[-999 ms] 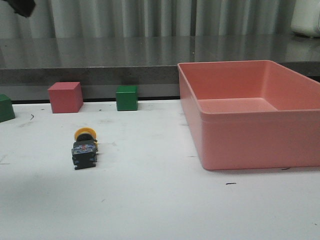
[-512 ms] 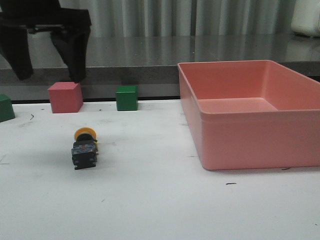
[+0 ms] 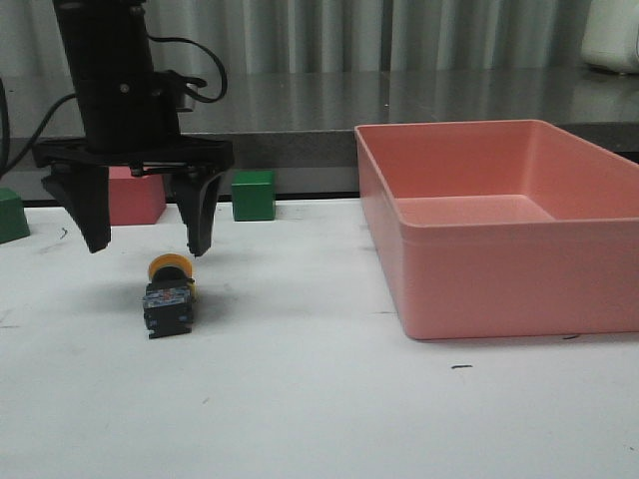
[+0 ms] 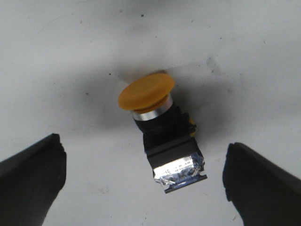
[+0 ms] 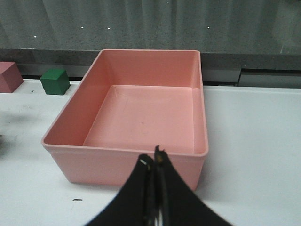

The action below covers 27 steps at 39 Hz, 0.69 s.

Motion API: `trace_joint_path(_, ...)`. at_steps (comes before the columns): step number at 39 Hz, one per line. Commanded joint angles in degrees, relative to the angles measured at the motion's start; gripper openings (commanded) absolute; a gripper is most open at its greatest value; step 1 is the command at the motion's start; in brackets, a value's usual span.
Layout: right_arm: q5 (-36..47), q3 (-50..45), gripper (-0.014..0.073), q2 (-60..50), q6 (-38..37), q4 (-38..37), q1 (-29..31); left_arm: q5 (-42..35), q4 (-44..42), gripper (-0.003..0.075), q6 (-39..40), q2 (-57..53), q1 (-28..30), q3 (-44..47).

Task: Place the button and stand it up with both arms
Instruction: 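Lower the left gripper over the button and grasp its yellow cap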

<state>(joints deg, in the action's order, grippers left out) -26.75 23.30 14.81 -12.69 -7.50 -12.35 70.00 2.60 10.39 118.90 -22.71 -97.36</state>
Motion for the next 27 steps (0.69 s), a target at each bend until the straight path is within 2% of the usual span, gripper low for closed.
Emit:
trace_joint_path(1, 4.71, 1.49, -0.006, 0.58, 0.5, -1.18, 0.33, 0.14, 0.64, 0.0639, 1.5, -1.89, -0.14, -2.03)
trace_joint_path(22, 4.71, 1.49, -0.006, 0.58, 0.5, -1.18, 0.33, -0.96, 3.27, 0.0637, 3.06, 4.39, -0.06, -6.28)
trace_joint_path(27, 4.71, 1.49, -0.006, 0.58, 0.5, -1.18, 0.33, -1.09, 3.27, 0.0594, 3.06, 4.39, -0.06, -6.28)
